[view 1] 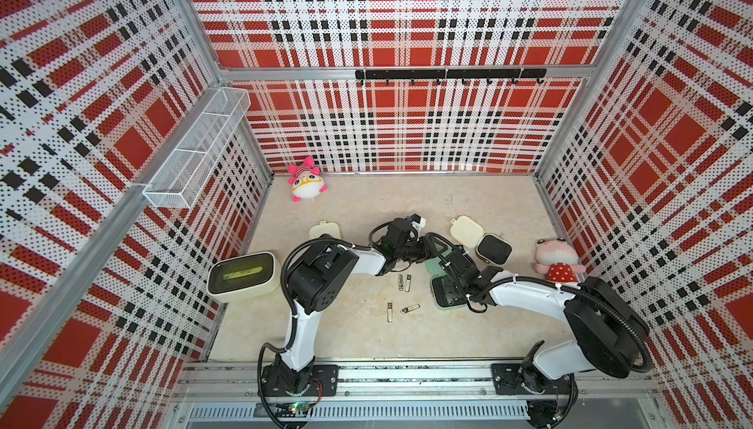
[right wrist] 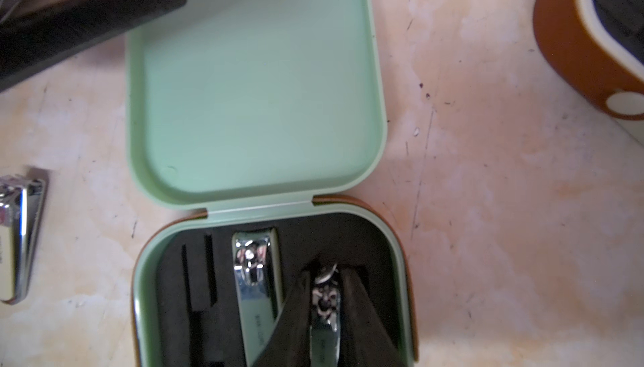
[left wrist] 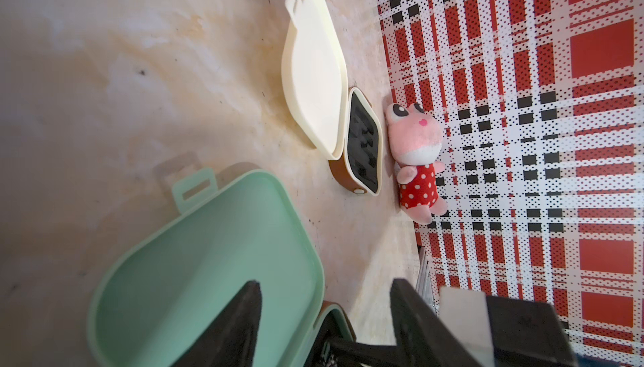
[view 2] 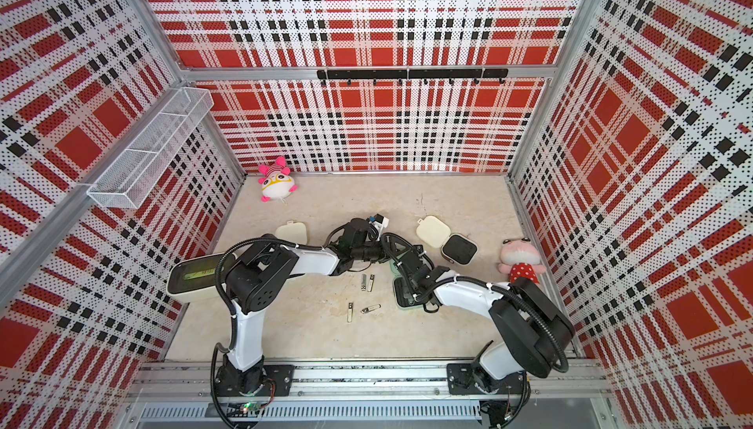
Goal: Organize nail clipper sets
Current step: Place the nail clipper in the storage box.
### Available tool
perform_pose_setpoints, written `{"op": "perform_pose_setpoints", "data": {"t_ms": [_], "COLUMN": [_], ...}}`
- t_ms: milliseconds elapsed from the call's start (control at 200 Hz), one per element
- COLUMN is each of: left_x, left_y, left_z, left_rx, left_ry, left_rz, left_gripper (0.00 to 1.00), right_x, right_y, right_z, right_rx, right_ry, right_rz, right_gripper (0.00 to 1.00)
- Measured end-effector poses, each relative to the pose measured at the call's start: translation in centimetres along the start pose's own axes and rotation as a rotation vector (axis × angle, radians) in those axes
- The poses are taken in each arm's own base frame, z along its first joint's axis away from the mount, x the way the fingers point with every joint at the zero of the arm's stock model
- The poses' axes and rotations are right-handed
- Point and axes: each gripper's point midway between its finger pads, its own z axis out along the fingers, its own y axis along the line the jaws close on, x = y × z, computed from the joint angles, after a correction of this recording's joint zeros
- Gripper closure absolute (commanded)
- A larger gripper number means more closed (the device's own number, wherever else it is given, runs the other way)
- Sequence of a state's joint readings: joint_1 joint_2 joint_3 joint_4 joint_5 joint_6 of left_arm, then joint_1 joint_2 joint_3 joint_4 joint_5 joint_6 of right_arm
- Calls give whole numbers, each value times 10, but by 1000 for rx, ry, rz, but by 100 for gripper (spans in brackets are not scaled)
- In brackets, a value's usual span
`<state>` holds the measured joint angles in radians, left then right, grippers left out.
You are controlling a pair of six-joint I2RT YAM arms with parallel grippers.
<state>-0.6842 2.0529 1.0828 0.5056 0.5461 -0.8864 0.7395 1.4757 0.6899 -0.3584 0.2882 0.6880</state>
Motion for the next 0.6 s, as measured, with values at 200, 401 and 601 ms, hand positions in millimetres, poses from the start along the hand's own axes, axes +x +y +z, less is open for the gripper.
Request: {"op": "perform_pose_setpoints", "data": {"t_ms": [200,401,601], "left_x": [0,0,0], "left_y": [0,0,0], "left_z": [0,0,0], "left_rx": [0,0,0], "left_ry": [0,0,0], "left_rz": [0,0,0], "left_gripper": [37,37,37], "right_x": [0,0,1], "right_y": [3,5,7], "right_z": [0,0,0], "right_rx": [-16,-29,-36], "right_ry": [3,6,9], "right_rz": [-17,-29,-36], "right_gripper": [82,82,77]}}
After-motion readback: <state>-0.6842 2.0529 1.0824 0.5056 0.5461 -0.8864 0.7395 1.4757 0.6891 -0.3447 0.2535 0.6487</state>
